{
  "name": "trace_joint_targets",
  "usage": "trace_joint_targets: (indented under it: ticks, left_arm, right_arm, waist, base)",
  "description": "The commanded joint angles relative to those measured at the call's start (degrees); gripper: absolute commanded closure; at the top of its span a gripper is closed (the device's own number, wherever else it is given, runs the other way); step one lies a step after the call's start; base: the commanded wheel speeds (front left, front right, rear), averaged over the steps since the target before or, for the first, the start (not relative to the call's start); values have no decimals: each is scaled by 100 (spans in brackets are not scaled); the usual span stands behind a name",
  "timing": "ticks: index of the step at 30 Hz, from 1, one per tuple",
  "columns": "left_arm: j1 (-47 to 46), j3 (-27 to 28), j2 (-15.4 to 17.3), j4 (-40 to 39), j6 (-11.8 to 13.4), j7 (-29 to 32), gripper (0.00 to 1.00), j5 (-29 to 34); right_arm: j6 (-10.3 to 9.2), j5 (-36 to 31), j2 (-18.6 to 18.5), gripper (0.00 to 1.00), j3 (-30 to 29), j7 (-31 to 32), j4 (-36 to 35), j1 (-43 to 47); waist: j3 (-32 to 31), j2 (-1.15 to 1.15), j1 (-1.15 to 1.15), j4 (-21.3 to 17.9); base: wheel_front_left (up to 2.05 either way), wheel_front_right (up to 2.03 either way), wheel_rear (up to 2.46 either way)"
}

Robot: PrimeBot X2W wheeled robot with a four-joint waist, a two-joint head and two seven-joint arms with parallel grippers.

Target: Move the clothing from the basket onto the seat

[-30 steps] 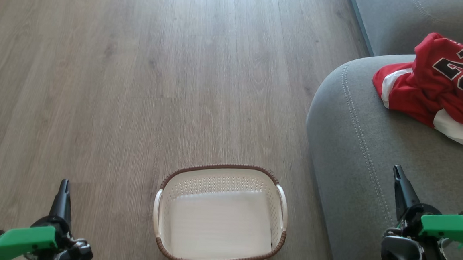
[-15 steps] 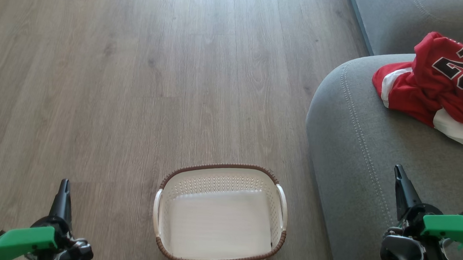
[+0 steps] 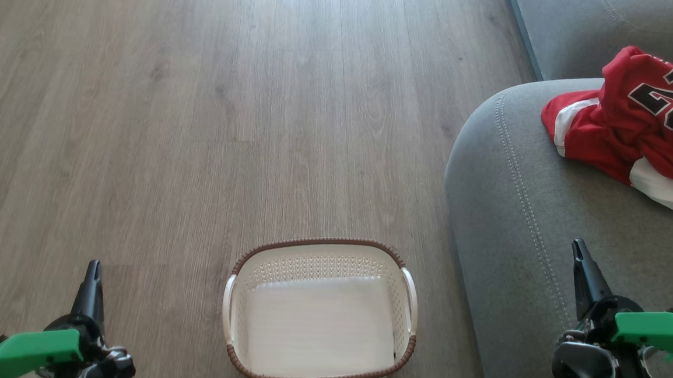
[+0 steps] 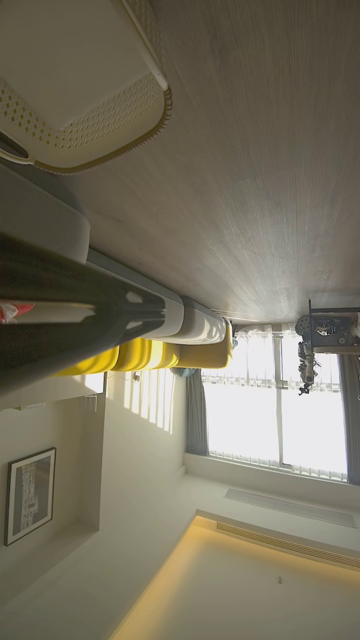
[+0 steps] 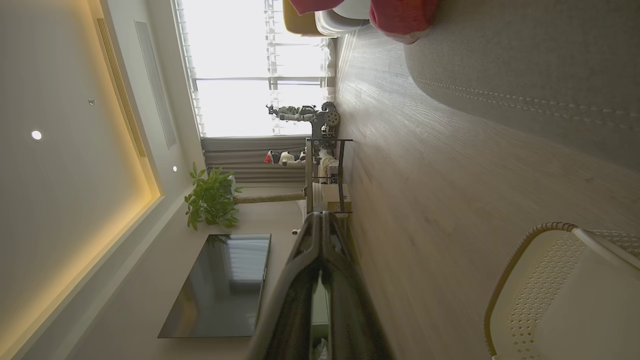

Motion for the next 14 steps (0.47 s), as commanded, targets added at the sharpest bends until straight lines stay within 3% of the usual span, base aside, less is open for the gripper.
trace_joint_targets:
  ticks: [1,14]
  left_arm:
    - [-283,243,44,-180,-49,33,100,-16]
    - [-284,248,39,-180,-49,38,100,-11]
  right_arm:
    - [-1,37,-137,100,153,-15,-232,-318]
    - [-1,97,-188,100,222,-69,-240,-313]
  waist:
    - [0,0,0,0]
    - [0,0,0,0]
  base:
    - [0,0,0]
    - [0,0,0]
